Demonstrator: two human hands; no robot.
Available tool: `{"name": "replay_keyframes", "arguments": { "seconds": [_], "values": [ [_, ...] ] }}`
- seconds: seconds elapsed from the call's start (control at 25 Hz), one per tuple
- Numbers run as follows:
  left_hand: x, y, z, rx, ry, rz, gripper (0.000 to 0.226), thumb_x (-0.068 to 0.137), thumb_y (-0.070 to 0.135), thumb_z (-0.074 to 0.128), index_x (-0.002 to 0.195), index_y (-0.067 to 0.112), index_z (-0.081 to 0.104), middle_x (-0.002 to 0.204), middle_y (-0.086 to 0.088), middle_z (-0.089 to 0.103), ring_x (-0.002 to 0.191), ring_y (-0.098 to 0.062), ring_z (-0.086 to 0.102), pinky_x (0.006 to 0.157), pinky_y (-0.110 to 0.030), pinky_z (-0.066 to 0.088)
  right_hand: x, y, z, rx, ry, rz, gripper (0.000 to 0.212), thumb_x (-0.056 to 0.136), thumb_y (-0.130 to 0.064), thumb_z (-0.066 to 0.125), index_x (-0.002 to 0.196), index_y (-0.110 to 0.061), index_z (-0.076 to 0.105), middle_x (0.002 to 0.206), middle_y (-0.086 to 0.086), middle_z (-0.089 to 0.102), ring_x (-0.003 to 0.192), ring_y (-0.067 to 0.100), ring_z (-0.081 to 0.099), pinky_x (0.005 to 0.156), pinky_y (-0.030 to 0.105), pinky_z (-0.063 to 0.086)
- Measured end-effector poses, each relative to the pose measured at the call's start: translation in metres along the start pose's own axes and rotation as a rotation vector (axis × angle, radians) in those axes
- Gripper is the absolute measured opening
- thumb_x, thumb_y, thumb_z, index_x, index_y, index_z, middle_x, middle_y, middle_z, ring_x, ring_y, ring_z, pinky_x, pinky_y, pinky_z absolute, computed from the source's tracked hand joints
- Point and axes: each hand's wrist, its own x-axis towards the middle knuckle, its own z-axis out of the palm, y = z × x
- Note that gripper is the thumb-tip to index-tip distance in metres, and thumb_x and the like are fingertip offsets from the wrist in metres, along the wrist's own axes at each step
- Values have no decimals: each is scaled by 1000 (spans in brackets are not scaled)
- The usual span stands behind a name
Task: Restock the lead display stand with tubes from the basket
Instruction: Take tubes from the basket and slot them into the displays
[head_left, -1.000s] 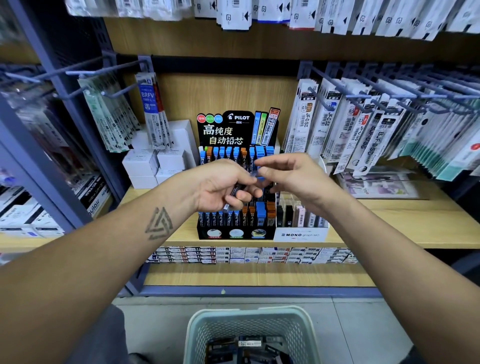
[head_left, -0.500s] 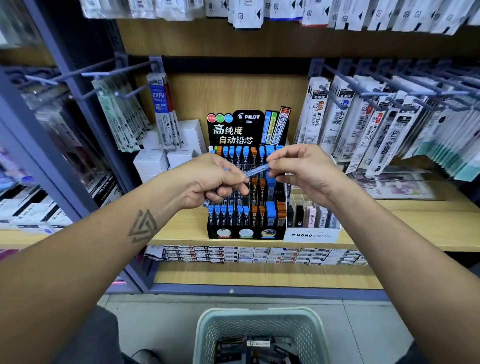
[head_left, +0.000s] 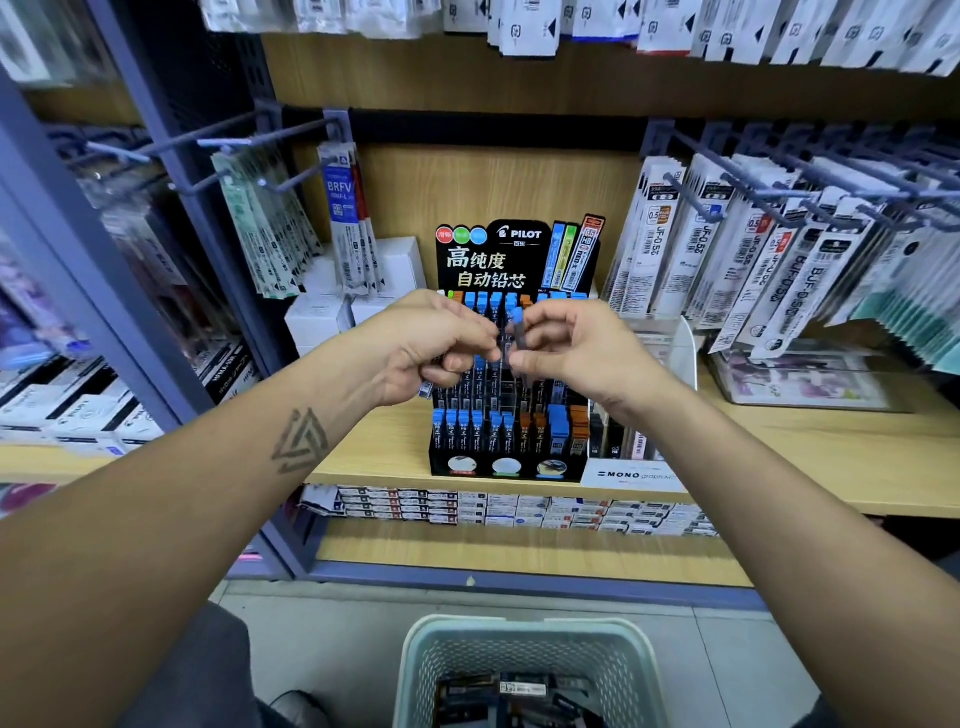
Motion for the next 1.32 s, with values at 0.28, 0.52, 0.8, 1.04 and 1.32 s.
{"name": "replay_keyframes", "arguments": {
  "seconds": [0.28, 0.52, 0.8, 1.04, 1.32],
  "values": [
    [-8, -8, -5, 116, -130, -111, 15, 90, 6, 71, 100, -4, 65, 101, -28, 73, 35, -3, 31, 32, -12, 18, 4, -8, 9, 461, -36, 110, 42, 91, 17, 55, 128, -2, 54, 103, 27, 72, 98, 37, 72, 86, 37, 60],
    [-6, -5, -14, 97, 31, -93, 7, 92, -2, 65, 98, -6, 65, 70, -18, 68, 38, -7, 35, 33, -14, 22, 15, -20, 10, 85, 141, -22, 22, 88, 2, 70, 107, -9, 73, 92, 9, 73, 80, 16, 67, 73, 29, 59],
    [-12, 7, -30, -14, 45, -97, 26, 99, -15, 35, 123, -8, 43, 92, -38, 67, 73, -33, 71, 60, -31, 60, 27, -7, 13, -539, 226, -117, 16, 87, -14, 76, 94, -27, 70, 84, -4, 69, 77, 13, 70, 79, 34, 60],
    [-18, 4, -30, -7, -46, -113, 28, 102, -10, 39, 128, -17, 47, 112, -43, 61, 108, -49, 65, 79, -45, 59, 29, 9, 27, -698, 177, -135, 18, 90, -16, 74, 107, -19, 69, 89, -3, 67, 83, 18, 65, 84, 39, 57],
    [-16, 3, -29, -120, -77, -68, 28, 100, -9, 46, 125, -12, 59, 91, -22, 55, 98, -39, 69, 83, -41, 60, 30, 16, 33, -969, 71, -227, 4, 88, -21, 70, 92, -21, 73, 91, -3, 68, 87, 24, 64, 78, 43, 55]
  ]
}}
